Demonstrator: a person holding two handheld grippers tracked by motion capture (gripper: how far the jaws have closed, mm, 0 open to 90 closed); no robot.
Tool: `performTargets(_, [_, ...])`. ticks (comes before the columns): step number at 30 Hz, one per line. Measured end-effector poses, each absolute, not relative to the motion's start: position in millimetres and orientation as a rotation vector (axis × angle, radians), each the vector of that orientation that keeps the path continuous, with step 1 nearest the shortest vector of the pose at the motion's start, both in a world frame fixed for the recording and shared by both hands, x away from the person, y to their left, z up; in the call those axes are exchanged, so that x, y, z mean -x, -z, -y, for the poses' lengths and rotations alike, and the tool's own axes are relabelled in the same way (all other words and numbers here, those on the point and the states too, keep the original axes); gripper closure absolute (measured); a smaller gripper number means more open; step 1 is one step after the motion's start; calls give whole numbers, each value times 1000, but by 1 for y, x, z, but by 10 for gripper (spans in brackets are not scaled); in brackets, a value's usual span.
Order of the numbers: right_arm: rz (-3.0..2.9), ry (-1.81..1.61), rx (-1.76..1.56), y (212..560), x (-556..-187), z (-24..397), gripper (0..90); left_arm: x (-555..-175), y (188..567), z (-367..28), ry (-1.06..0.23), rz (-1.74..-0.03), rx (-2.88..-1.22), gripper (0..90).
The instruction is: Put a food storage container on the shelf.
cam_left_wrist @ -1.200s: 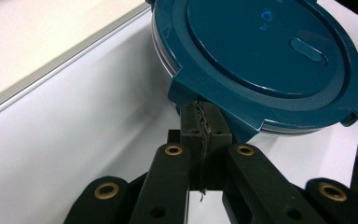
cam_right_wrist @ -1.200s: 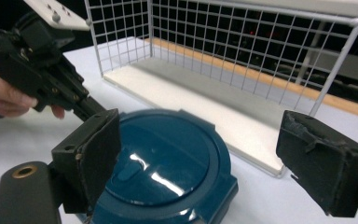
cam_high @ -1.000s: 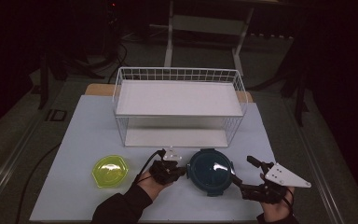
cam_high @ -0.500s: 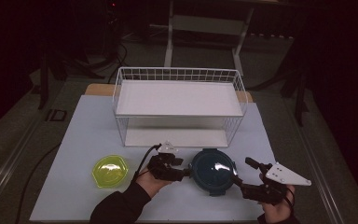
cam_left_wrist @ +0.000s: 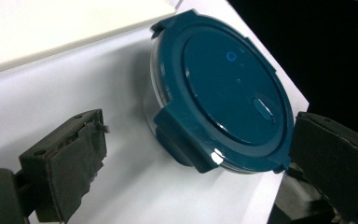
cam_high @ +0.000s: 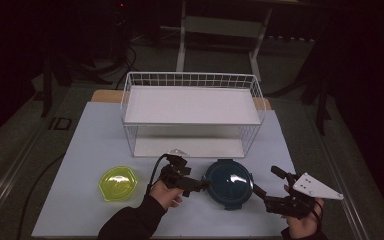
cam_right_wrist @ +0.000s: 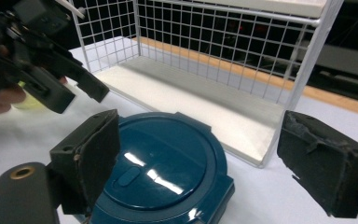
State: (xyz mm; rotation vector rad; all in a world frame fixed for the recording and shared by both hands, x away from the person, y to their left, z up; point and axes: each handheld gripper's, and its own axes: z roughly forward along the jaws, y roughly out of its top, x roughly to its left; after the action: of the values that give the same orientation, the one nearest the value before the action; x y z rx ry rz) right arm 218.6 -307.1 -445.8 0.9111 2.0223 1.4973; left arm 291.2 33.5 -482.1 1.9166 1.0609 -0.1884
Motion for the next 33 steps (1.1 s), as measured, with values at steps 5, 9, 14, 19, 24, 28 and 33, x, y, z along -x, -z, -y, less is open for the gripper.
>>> performTargets(5, [-2016, -1500, -937, 447, -219, 308, 107, -301, 491, -36, 320, -1156, -1844, 58])
performTargets(9, [-2007, -1470, -934, 448, -217, 306, 103, -308, 501, -36, 449, -1196, -1801, 87])
performTargets(14, [-2026, -1440, -935, 452, -215, 306, 103, -311, 513, -33, 542, -1239, -1775, 182])
performTargets(19, [-2040, -1430, -940, 455, -216, 307, 108, -312, 521, -32, 621, -1279, -1727, 349])
performTargets(24, [-2041, -1425, -939, 455, -215, 306, 123, -313, 531, -33, 707, -1313, -1657, 473])
performTargets(28, [-2034, -1417, -938, 455, -215, 306, 126, -315, 536, -32, 753, -1321, -1615, 519])
performTargets(33, [-2063, -1407, -963, 458, -218, 307, 148, -317, 536, -32, 736, -1270, -1647, 527])
